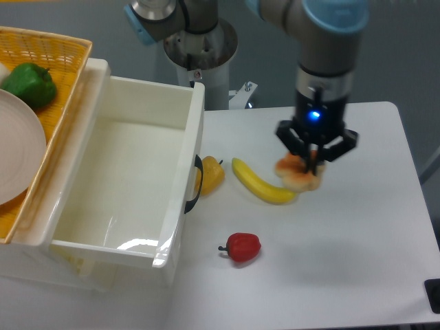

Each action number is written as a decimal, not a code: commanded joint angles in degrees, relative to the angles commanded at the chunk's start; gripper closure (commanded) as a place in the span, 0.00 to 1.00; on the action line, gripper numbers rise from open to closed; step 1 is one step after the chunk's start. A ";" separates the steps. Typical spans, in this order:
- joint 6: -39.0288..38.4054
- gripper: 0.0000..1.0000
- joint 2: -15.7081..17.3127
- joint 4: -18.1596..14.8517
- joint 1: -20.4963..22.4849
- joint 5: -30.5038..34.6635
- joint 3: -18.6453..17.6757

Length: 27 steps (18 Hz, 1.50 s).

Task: Place the round bread in the upper white drawer
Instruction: 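Carry the held round bread roll over the open white drawer, then lower the bread roll into the drawer and open the gripper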

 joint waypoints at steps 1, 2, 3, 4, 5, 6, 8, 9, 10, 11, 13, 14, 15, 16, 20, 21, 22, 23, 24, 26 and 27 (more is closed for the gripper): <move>-2.37 1.00 0.53 0.09 -1.41 0.00 -0.79; -3.96 1.00 0.88 0.09 -3.16 0.17 -1.49; -4.85 1.00 1.06 0.17 -5.27 0.44 -1.93; -5.73 1.00 1.06 0.09 -6.94 0.61 -2.29; -6.87 1.00 1.15 0.09 -8.09 0.70 -2.99; -7.92 1.00 1.24 0.09 -9.41 0.70 -3.51; -9.07 1.00 1.59 0.18 -11.43 0.79 -4.31; -9.08 1.00 1.59 0.09 -12.40 0.70 -4.49; -9.16 0.99 1.59 0.09 -13.37 0.79 -4.57; -9.16 0.94 1.50 0.09 -14.33 0.70 -4.75; -9.08 0.85 1.50 0.09 -16.09 0.79 -4.93; -9.08 0.74 1.50 0.09 -16.88 0.44 -5.36; -9.08 0.53 1.42 0.09 -17.76 0.44 -5.80; -9.08 0.38 1.41 0.09 -18.29 0.35 -6.15; -8.72 0.00 1.41 0.18 -19.53 0.44 -6.77; -8.81 0.00 1.41 0.18 -19.61 0.27 -6.77; -8.90 0.00 1.41 0.00 -19.62 0.26 -6.77; -8.90 0.00 1.41 -0.09 -19.79 0.00 -6.86; -8.90 0.00 1.41 -0.17 -20.23 -0.09 -6.86; -8.90 0.00 1.41 -0.18 -20.32 -0.09 -6.86; -8.81 0.00 1.41 -0.26 -20.32 0.09 -6.95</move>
